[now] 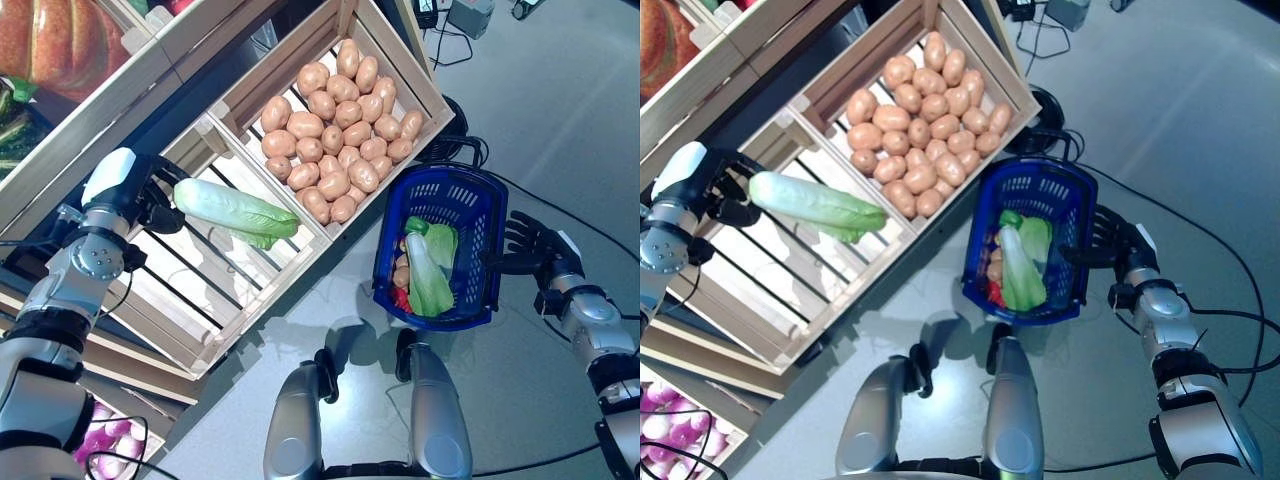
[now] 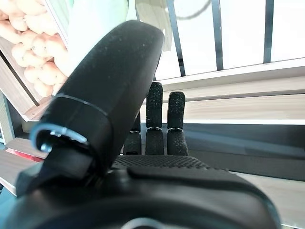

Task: Put vegetables into the basket

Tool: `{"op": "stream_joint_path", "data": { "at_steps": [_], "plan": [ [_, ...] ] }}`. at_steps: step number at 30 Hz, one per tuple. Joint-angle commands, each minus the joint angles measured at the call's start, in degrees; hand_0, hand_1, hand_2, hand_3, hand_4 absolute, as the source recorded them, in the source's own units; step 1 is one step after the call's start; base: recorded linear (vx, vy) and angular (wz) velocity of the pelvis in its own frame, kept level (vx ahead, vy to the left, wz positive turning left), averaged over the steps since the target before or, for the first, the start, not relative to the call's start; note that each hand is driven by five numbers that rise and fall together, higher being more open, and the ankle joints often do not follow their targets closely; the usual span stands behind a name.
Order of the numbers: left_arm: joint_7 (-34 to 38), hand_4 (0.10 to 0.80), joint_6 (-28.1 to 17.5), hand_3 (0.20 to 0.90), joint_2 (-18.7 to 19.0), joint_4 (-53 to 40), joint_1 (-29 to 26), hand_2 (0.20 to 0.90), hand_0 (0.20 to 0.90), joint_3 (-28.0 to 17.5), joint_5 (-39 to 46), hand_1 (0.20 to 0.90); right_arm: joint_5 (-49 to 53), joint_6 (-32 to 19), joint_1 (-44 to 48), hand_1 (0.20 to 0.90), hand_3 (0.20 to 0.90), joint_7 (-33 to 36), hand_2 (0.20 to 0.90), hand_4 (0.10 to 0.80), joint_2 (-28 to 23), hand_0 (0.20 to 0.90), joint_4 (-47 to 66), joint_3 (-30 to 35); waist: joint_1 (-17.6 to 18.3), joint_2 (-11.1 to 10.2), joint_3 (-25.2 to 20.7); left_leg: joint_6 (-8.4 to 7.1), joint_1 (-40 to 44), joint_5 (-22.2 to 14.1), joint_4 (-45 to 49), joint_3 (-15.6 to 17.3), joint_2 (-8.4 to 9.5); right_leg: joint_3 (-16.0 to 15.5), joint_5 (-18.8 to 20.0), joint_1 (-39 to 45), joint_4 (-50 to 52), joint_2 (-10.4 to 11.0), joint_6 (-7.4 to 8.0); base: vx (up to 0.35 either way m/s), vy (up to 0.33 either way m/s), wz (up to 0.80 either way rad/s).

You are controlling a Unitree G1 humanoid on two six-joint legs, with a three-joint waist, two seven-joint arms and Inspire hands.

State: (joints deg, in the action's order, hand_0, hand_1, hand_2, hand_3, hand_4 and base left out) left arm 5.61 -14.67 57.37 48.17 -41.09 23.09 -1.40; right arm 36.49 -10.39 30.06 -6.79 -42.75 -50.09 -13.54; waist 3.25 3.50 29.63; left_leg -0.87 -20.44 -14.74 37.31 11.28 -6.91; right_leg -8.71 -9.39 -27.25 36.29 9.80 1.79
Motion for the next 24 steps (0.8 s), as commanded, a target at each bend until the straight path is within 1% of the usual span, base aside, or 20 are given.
{"op": "stream_joint_path", "data": {
  "at_steps": [1,6,12,13,14,17,21,24],
  "plan": [
    [2.58,0.4,-2.58,0.3,4.06,-0.19,0.14,0.3,0.3,-6.45,1.51,0.3,1.7,-4.87,-0.19,0.9,0.9,-1.01,0.9,0.8,0.25,0.9,-0.07,3.94,-0.39,-0.67,-5.68,2.1,1.13,-0.35,-2.53,1.34,1.36,-3.55,-5.48,8.12,-1.47,0.88,-3.25,0.0,0.0,0.0],
    [1.89,0.4,-1.75,0.3,3.84,-0.35,-0.47,0.3,0.3,-5.74,0.81,0.3,1.53,-4.76,-0.02,0.9,0.9,-1.05,0.9,0.8,0.14,0.9,-0.52,3.44,-0.15,-0.36,-4.99,2.04,0.53,-0.03,-2.61,1.42,1.41,-3.05,-5.3,7.26,-1.23,0.91,-3.1,0.0,0.0,0.0],
    [1.97,0.4,-0.62,0.3,3.91,0.85,-2.17,0.3,0.3,-3.68,-0.17,0.3,1.65,-4.5,1.09,0.9,0.9,-0.52,0.9,0.8,-0.3,0.9,-0.81,2.74,0.24,-0.19,-4.05,2.0,-0.36,0.12,-2.23,1.55,1.25,-2.57,-5.12,5.98,-0.49,0.98,-2.92,-0.003,0.002,-0.01],
    [1.52,0.524,1.91,0.486,3.7,1.38,-2.92,0.486,0.486,-2.99,-0.2,0.486,1.7,-4.65,1.44,0.9,0.9,-0.67,0.9,0.8,-0.39,0.9,-1.37,2.61,0.37,-0.13,-3.84,1.99,-0.54,0.24,-2.2,1.58,1.25,-2.49,-5.0,5.78,-0.48,1.05,-2.83,-0.014,0.012,-0.04],
    [1.57,0.8,2.79,0.9,3.73,2.01,-3.36,0.9,0.9,-2.59,-1.23,0.9,1.81,-4.61,1.63,0.9,0.9,-0.77,0.9,0.8,-0.48,0.9,-1.54,2.51,0.44,-0.12,-3.8,2.01,-0.57,0.31,-2.3,1.62,1.26,-2.48,-4.95,5.71,-0.54,1.07,-2.78,-0.016,0.011,-0.03],
    [1.66,0.8,6.26,0.9,4.06,4.04,-5.35,0.9,0.9,-0.32,-5.04,0.9,2.28,-4.34,2.67,0.9,0.9,-1.03,0.9,0.8,-0.75,0.9,-2.07,1.88,0.62,-0.14,-3.53,2.0,-0.95,0.53,-2.36,1.76,1.21,-2.26,-4.67,5.16,-0.56,1.07,-2.58,-0.008,-0.002,-0.01],
    [2.46,0.8,7.79,0.9,5.25,5.98,-7.76,0.9,0.9,2.88,-10.35,0.9,2.86,-4.0,3.39,0.9,0.9,-1.26,0.9,0.8,-0.97,0.9,-2.45,1.28,0.76,-0.24,-3.44,1.98,-1.02,0.71,-2.64,2.0,1.09,-2.21,-4.44,4.9,-0.75,1.03,-2.37,-0.018,-0.011,-0.07],
    [1.71,0.8,11.59,0.9,6.33,5.79,-8.5,0.9,0.9,5.23,-13.41,0.9,3.1,-4.13,2.73,0.9,0.9,-1.05,0.9,0.8,-1.21,0.9,-2.15,1.18,1.03,-0.08,-3.25,1.84,-1.26,0.94,-2.64,2.05,0.98,-2.01,-4.16,4.58,-0.83,1.03,-2.24,-0.007,-0.006,-0.01]
  ]
}}
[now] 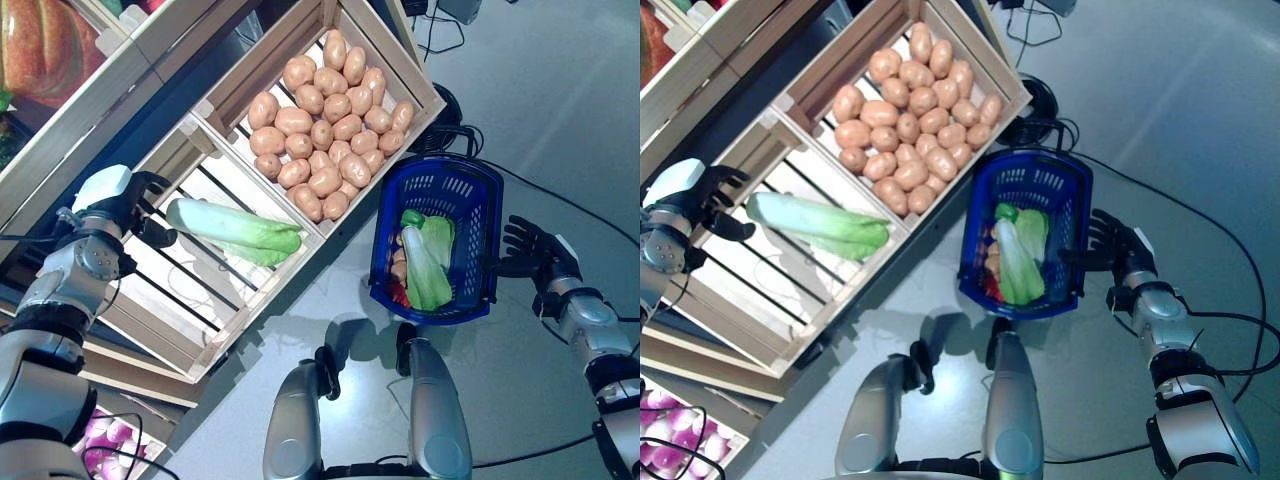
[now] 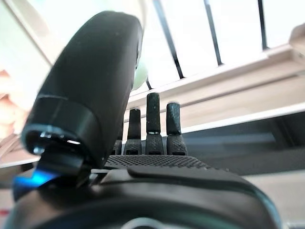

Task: Put vegetables into the basket

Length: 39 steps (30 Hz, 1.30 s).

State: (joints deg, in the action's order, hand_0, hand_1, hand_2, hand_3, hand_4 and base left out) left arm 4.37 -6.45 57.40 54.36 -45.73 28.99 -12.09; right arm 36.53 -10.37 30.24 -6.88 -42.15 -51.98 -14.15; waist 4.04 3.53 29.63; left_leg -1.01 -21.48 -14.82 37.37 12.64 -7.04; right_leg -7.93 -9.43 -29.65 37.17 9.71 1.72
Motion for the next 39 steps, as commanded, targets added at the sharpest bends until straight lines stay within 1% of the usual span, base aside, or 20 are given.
{"op": "stream_joint_path", "data": {
  "at_steps": [1,6,8,10,11,14,15,17,20,26,29,33,38,39],
  "plan": [
    [2.61,0.8,4.75,0.9,6.45,-0.75,-3.84,0.9,0.9,-0.33,-3.29,0.9,3.05,-3.99,2.4,0.9,0.9,-0.85,0.9,0.8,-1.94,0.9,-0.11,1.93,0.25,-0.02,-3.15,1.96,-0.21,1.07,-2.75,0.65,1.14,-2.81,-4.1,6.99,-1.73,1.14,-2.16,0.0,0.0,0.0],
    [2.58,0.8,9.1,0.9,6.22,-0.55,-4.07,0.9,0.9,0.71,-4.46,0.9,2.82,-3.5,2.73,0.9,0.9,-1.17,0.9,0.8,-2.3,0.9,-0.54,2.25,0.37,0.32,-2.93,1.74,-0.21,1.49,-3.28,0.45,1.36,-2.77,-3.99,6.88,-2.03,1.22,-2.11,0.0,0.0,0.0],
    [3.67,0.8,9.35,0.9,6.18,-0.07,-4.08,0.9,0.9,0.56,-4.59,0.9,2.85,-3.67,2.69,0.9,0.9,-1.14,0.9,0.8,-2.17,0.9,-0.71,2.19,0.35,0.31,-2.88,1.64,-0.18,1.7,-3.61,0.45,1.4,-2.82,-3.89,6.88,-2.34,1.17,-2.09,0.0,0.0,0.0],
    [4.29,0.8,7.37,0.9,6.12,0.19,-3.97,0.9,0.9,0.27,-4.37,0.9,2.86,-3.87,2.59,0.9,0.9,-0.96,0.9,0.8,-2.0,0.9,-0.78,2.15,0.32,0.24,-2.86,1.56,-0.14,1.86,-3.88,0.5,1.4,-2.92,-3.83,6.92,-2.58,1.14,-2.06,0.0,0.0,0.0],
    [4.36,0.8,5.29,0.9,6.12,0.0,-3.88,0.9,0.9,0.0,-4.47,0.9,2.75,-3.93,2.47,0.9,0.9,-0.88,0.9,0.8,-1.94,0.9,-0.81,2.29,0.32,0.21,-2.84,1.49,-0.09,1.95,-4.03,0.54,1.38,-2.92,-3.78,6.89,-2.63,1.12,-2.05,0.0,0.0,0.0],
    [3.43,0.8,1.44,0.9,5.76,-1.69,-3.48,0.9,0.9,-0.33,-4.92,0.9,2.84,-3.97,2.23,0.9,0.9,-0.51,0.9,0.8,-2.03,0.9,-0.94,2.61,0.24,0.26,-2.74,1.42,-0.35,2.05,-3.98,0.56,1.27,-3.01,-3.7,6.66,-2.55,1.16,-2.07,0.0,0.0,0.0],
    [3.37,0.8,1.26,0.9,5.75,-1.74,-3.44,0.9,0.9,-0.35,-5.0,0.9,2.84,-3.98,2.23,0.9,0.9,-0.5,0.9,0.8,-2.02,0.9,-0.97,2.61,0.24,0.27,-2.76,1.41,-0.38,2.05,-3.97,0.56,1.26,-3.02,-3.69,6.63,-2.54,1.16,-2.07,0.0,0.0,0.0],
    [0.65,0.8,-1.41,0.9,5.87,-2.78,-3.36,0.9,0.9,0.61,-7.36,0.9,2.63,-3.88,2.52,0.9,0.9,-0.84,0.9,0.8,-2.46,0.9,-1.54,2.95,0.3,0.52,-2.69,1.4,-0.52,1.95,-3.88,0.59,1.26,-2.99,-3.75,6.43,-2.41,1.26,-2.01,0.0,0.0,0.0],
    [-1.97,0.8,-2.79,0.9,6.19,-2.56,-3.59,0.9,0.9,3.09,-7.96,0.9,2.52,-3.57,3.6,0.9,0.9,-1.64,0.9,0.8,-3.2,0.9,-2.25,2.78,0.41,0.75,-2.26,1.41,-1.11,2.02,-3.63,0.62,1.27,-2.7,-3.56,5.65,-2.05,1.31,-1.83,0.0,0.0,0.0],
    [-8.69,0.8,-1.74,0.9,5.78,-3.64,-3.3,0.9,0.9,5.19,-3.31,0.9,2.24,-3.18,4.89,0.9,0.9,-1.53,0.9,0.8,-3.91,0.9,-2.57,2.24,0.39,1.24,-0.57,1.43,-2.31,2.88,-4.67,0.86,1.6,-2.14,-2.68,3.89,-2.65,0.99,-1.3,-0.033,0.028,-0.05],
    [-9.9,0.8,-1.88,0.9,5.55,-2.96,-3.16,0.9,0.9,5.75,-2.64,0.9,2.41,-3.0,5.26,0.9,0.9,-1.39,0.9,0.8,-4.06,0.9,-2.75,2.06,0.36,1.31,0.16,1.49,-3.58,2.91,-4.31,0.88,1.53,-1.9,-2.46,2.6,-2.41,0.87,-1.17,-0.046,0.012,-0.04],
    [-10.73,0.8,-0.74,0.9,5.32,-2.64,-2.78,0.9,0.9,6.15,-2.79,0.9,3.02,-2.6,5.19,0.9,0.9,-1.21,0.9,0.8,-4.02,0.9,-2.41,1.96,0.17,1.19,0.16,1.63,-5.27,2.97,-4.04,0.83,1.45,-1.72,-2.07,0.94,-2.47,0.62,-1.02,-0.017,-0.006,0.0],
    [-9.03,0.8,-0.22,0.9,4.9,-2.19,-1.17,0.9,0.9,5.72,-3.49,0.9,3.83,-3.62,5.43,0.9,0.9,-0.75,0.9,0.8,-3.3,0.9,-2.56,1.65,-0.52,1.17,0.16,1.73,-7.88,3.32,-3.77,0.4,1.71,-1.77,-1.56,-1.46,-2.56,0.39,-0.88,-0.026,-0.014,0.02],
    [-8.75,0.8,0.09,0.9,4.75,-2.01,-0.54,0.9,0.9,5.27,-2.26,0.9,3.75,-3.76,5.39,0.9,0.9,-0.68,0.9,0.8,-3.28,0.9,-2.36,1.61,-0.63,1.23,0.16,1.72,-8.27,3.4,-3.83,0.34,1.79,-1.78,-1.48,-1.83,-2.64,0.36,-0.85,0.0,0.0,0.0]
  ]
}}
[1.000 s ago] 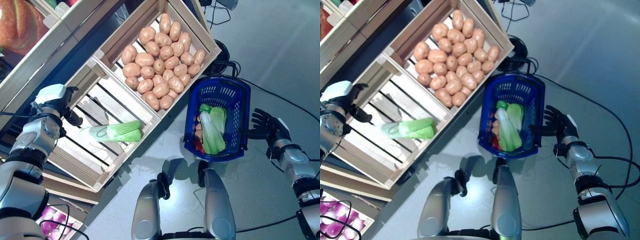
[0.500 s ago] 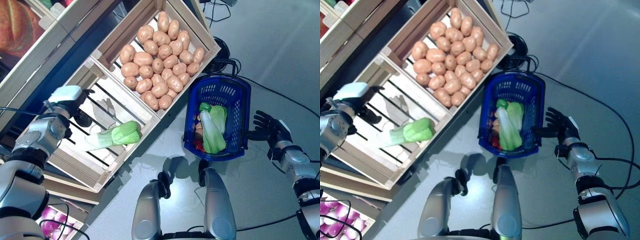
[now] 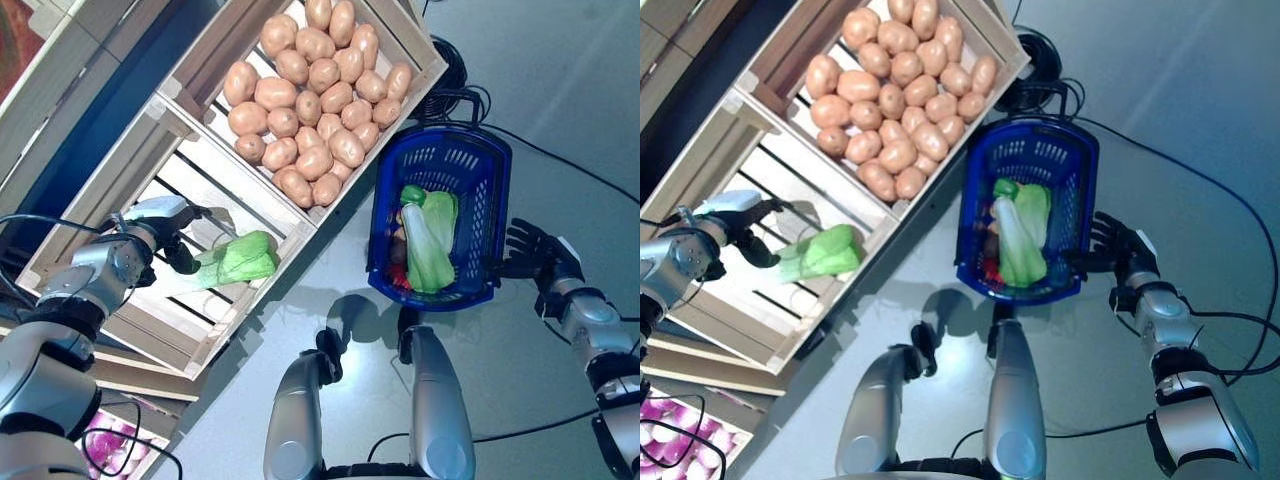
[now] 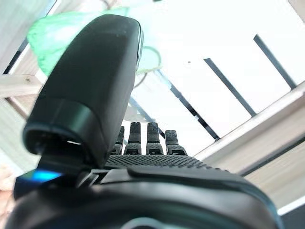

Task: Put vegetables into the basket

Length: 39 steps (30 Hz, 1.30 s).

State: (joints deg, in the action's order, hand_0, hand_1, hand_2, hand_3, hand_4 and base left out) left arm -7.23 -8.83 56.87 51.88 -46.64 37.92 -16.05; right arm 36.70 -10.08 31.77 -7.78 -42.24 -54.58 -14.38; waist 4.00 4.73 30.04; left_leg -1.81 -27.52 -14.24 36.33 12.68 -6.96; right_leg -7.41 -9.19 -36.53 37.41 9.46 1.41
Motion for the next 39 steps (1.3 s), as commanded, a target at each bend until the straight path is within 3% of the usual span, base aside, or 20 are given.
{"op": "stream_joint_path", "data": {
  "at_steps": [1,17,22,28,35,39],
  "plan": [
    [2.63,0.8,2.86,0.9,4.78,0.77,0.73,0.9,0.9,-4.11,1.82,0.9,3.51,-4.1,3.91,0.9,0.9,0.18,0.9,0.8,-3.14,0.9,0.33,1.81,-0.62,0.03,-0.25,2.58,-2.56,2.85,-2.73,0.24,1.73,-2.31,-1.73,4.69,-2.75,0.61,-0.51,-0.02,-0.007,0.03],
    [3.38,0.8,3.7,0.9,1.34,7.79,6.12,0.9,0.9,-5.69,0.31,0.9,4.08,-4.0,4.9,0.9,0.9,0.87,0.9,0.8,-2.86,0.9,-0.25,1.48,-1.4,0.19,-0.25,2.5,-5.06,3.58,-3.37,-0.29,2.22,-2.75,-1.45,2.19,-2.95,0.51,-0.64,-0.002,-0.003,0.02],
    [8.76,0.8,3.76,0.9,0.6,9.11,6.87,0.9,0.9,-5.99,-1.32,0.9,3.8,-4.24,5.63,0.9,0.9,0.45,0.9,0.8,-3.32,0.9,-0.75,1.12,-1.6,0.08,-0.25,2.42,-6.61,3.52,-2.78,-0.72,2.29,-2.75,-1.92,0.67,-1.98,0.55,-1.07,-0.001,0.006,0.0],
    [19.72,0.8,9.15,0.9,0.35,8.83,4.17,0.9,0.9,-5.27,-2.79,0.9,3.43,-4.16,7.6,0.9,0.9,1.29,0.9,0.8,-4.56,0.9,-0.72,0.52,-1.85,-0.76,-0.25,2.55,-13.32,2.59,0.96,-1.1,1.5,-2.95,-3.28,-5.65,2.65,0.62,-2.25,-0.044,0.021,0.06],
    [22.97,0.8,17.21,0.9,-1.54,10.22,-2.23,0.9,0.9,-3.04,-2.4,0.9,6.13,-4.28,10.68,0.9,0.9,3.74,0.9,0.8,-4.75,0.9,0.63,-0.46,-2.19,-1.84,-0.25,3.63,-26.43,-0.38,10.67,-3.1,1.26,-3.55,-5.83,-18.6,13.72,2.14,-3.19,-0.09,0.015,0.23],
    [25.75,0.8,19.75,0.9,-3.77,11.1,-2.67,0.9,0.9,-3.81,0.06,0.9,6.83,-4.57,11.61,0.9,0.9,4.58,0.9,0.8,-3.98,0.9,2.26,-0.72,-2.23,-2.31,-0.25,4.12,-32.09,-1.6,14.83,-4.55,1.75,-3.0,-7.04,-24.28,18.66,2.55,-3.57,-0.073,0.018,0.08]
  ]
}}
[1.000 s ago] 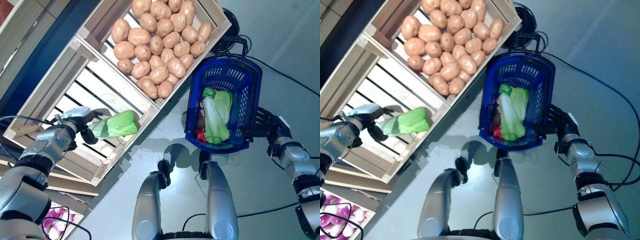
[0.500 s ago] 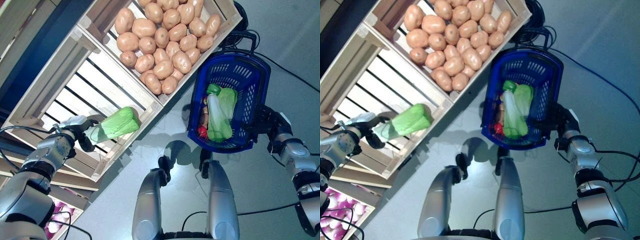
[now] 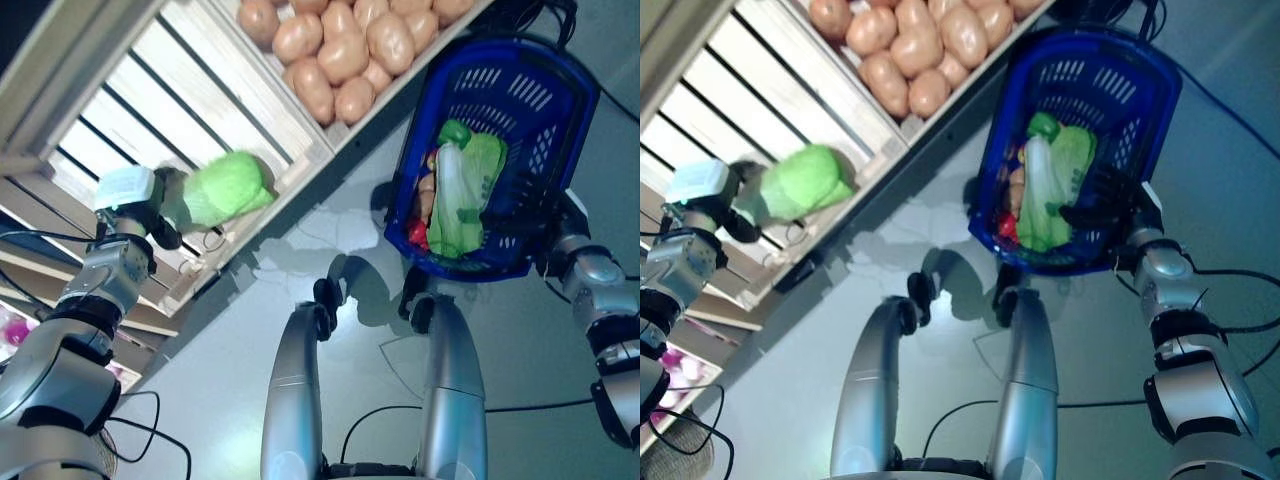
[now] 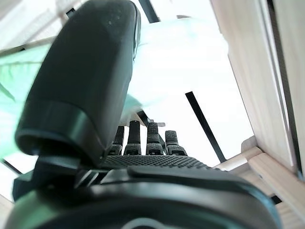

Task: Put vegetables into the basket

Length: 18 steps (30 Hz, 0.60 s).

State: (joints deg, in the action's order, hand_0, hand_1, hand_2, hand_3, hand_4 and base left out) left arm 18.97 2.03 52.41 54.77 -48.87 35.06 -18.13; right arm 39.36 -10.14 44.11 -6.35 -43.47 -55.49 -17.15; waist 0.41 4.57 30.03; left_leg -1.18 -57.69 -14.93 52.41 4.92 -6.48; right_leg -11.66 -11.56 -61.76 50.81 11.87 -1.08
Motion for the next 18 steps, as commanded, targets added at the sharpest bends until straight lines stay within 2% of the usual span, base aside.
{"op": "stream_joint_path", "data": {
  "at_steps": [1,3,8,13,14,15,18],
  "plan": [
    [0.17,0.8,9.29,0.9,0.13,8.45,-0.49,0.9,0.9,-1.26,2.58,0.9,4.33,-4.63,-0.53,0.9,0.9,3.36,0.9,0.8,-2.54,0.9,3.64,2.03,1.35,-2.31,-0.23,3.47,-3.07,-1.0,-0.64,2.75,1.54,1.43,-4.77,-0.07,5.98,0.03,-1.17,-0.06,0.0,-0.02],
    [1.28,0.8,10.14,0.9,-0.76,8.96,-0.86,0.9,0.9,-1.53,4.38,0.9,4.53,-4.74,-0.06,0.9,0.9,3.8,0.9,0.8,-2.28,0.9,4.29,1.93,1.39,-2.59,-0.23,3.6,-5.15,-1.27,0.65,2.21,1.88,1.69,-5.04,-2.12,7.51,-0.11,-1.31,-0.053,-0.004,-0.26],
    [3.51,0.8,10.42,0.9,-3.22,10.96,-1.87,0.9,0.9,-2.62,5.45,0.9,4.78,-4.31,2.19,0.9,0.9,5.57,0.9,0.8,-1.68,0.9,4.69,1.53,1.27,-3.41,-0.23,3.67,-9.83,-1.83,3.8,0.99,2.88,2.05,-5.74,-6.51,11.04,-0.55,-1.67,-0.051,-0.023,0.24],
    [7.17,0.8,9.34,0.9,-3.33,11.55,-2.73,0.9,0.9,-3.31,6.59,0.9,5.16,-4.34,3.47,0.9,0.9,6.32,0.9,0.8,-1.54,0.9,4.74,1.25,0.99,-4.11,-0.23,3.62,-12.06,-2.09,5.61,0.48,3.13,1.94,-5.97,-8.39,12.79,-0.92,-1.79,-0.029,-0.036,-0.05],
    [7.12,0.712,9.22,0.768,-3.36,11.67,-3.07,0.768,0.768,-3.62,6.7,0.768,5.24,-4.55,3.6,0.9,0.9,6.27,0.9,0.8,-1.42,0.9,4.46,1.21,0.97,-4.25,-0.23,3.66,-12.64,-2.22,6.28,0.37,3.14,1.82,-6.1,-8.87,13.46,-0.95,-1.81,-0.024,-0.034,-0.26],
    [7.46,0.4,8.76,0.3,-3.26,11.72,-3.22,0.3,0.3,-3.73,7.13,0.3,5.33,-4.49,3.6,0.9,0.9,6.45,0.9,0.8,-1.36,0.9,4.54,1.23,0.96,-4.38,-0.23,3.6,-13.05,-2.32,6.94,0.24,3.09,1.71,-6.18,-9.1,13.91,-1.08,-1.87,-0.017,-0.036,-0.22],
    [6.66,0.4,8.7,0.3,-3.05,11.45,-3.51,0.3,0.3,-4.06,7.09,0.3,5.5,-4.39,3.15,0.9,0.9,6.47,0.9,0.8,-1.1,0.9,4.81,1.57,0.98,-4.57,-0.23,3.49,-12.78,-2.4,7.2,0.0,3.04,1.57,-6.25,-8.65,13.91,-1.48,-1.89,-0.001,-0.035,-0.03]
  ]
}}
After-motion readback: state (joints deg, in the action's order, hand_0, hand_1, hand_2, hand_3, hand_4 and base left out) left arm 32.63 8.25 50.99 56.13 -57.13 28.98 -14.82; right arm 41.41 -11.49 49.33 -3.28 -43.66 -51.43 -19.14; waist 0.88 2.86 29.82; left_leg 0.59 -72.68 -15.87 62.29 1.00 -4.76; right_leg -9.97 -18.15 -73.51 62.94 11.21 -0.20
